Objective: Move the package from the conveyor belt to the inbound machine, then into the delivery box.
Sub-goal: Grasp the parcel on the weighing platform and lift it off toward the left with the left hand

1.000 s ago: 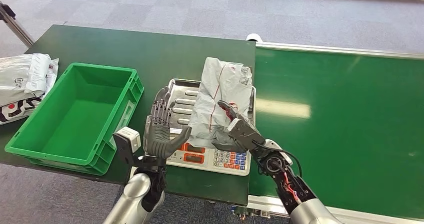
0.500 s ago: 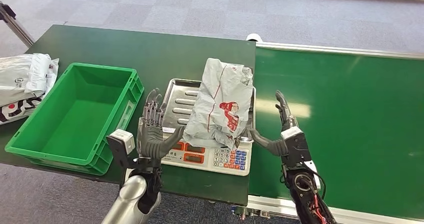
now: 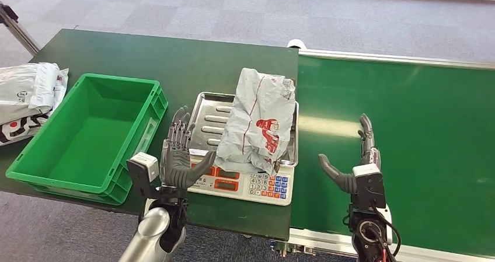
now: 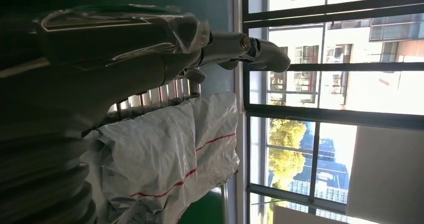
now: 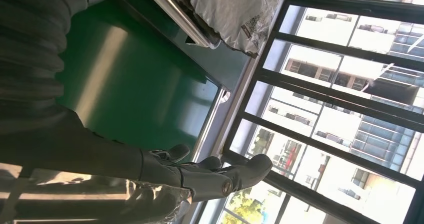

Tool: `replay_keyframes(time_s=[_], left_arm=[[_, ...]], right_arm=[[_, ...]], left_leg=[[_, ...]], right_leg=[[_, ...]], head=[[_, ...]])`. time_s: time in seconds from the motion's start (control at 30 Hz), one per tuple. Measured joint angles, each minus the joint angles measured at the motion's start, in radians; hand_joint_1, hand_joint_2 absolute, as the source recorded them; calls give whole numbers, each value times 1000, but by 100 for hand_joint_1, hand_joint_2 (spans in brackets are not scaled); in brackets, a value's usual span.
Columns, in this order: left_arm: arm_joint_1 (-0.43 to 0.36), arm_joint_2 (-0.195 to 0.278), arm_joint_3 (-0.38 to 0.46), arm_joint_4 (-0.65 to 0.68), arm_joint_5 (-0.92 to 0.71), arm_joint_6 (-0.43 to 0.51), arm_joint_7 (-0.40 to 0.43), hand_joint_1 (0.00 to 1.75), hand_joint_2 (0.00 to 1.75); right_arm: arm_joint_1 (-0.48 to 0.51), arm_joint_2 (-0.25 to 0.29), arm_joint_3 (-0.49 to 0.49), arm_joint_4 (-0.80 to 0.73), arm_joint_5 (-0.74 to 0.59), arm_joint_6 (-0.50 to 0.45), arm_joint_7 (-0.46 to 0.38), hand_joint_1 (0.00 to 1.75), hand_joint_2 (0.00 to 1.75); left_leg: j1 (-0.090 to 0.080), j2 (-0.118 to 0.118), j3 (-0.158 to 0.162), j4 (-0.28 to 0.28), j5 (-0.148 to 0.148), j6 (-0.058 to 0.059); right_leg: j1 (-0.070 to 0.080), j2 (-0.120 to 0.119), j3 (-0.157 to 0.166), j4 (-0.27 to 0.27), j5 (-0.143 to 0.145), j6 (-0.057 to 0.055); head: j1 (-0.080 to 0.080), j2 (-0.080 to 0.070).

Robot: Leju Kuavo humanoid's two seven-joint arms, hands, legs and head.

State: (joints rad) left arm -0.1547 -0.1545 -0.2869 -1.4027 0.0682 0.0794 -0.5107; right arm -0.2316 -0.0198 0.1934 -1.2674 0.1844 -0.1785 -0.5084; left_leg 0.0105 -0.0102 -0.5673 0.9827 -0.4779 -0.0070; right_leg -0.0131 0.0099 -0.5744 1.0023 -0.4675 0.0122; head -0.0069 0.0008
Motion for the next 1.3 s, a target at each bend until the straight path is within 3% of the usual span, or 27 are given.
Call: replay_keyframes(time_s=[0.13, 0.4, 0.97, 1.3], left_arm=[[-3, 0, -4, 2, -80, -15, 25, 0, 175], [-91, 8, -65, 73, -469, -29, 146, 0, 175], [-212, 16, -123, 218, -734, -86, 288, 0, 175], [-252, 16, -152, 304, -798, -119, 307, 0, 175]], right_arm=[[14, 11, -24, -13, 12, -1, 22, 0, 175], [72, 54, -73, -51, 33, 72, 27, 0, 175], [127, 82, -131, -127, 52, 115, 50, 0, 175], [159, 91, -158, -167, 61, 120, 54, 0, 175]], left_leg=[[0, 0, 0, 0, 0, 0], [0, 0, 0, 0, 0, 0], [0, 0, 0, 0, 0, 0], [0, 0, 0, 0, 0, 0]], right_leg=[[0, 0, 0, 0, 0, 0], [0, 0, 0, 0, 0, 0], [0, 0, 0, 0, 0, 0], [0, 0, 0, 0, 0, 0]], head=[[0, 0], [0, 0], [0, 0], [0, 0]])
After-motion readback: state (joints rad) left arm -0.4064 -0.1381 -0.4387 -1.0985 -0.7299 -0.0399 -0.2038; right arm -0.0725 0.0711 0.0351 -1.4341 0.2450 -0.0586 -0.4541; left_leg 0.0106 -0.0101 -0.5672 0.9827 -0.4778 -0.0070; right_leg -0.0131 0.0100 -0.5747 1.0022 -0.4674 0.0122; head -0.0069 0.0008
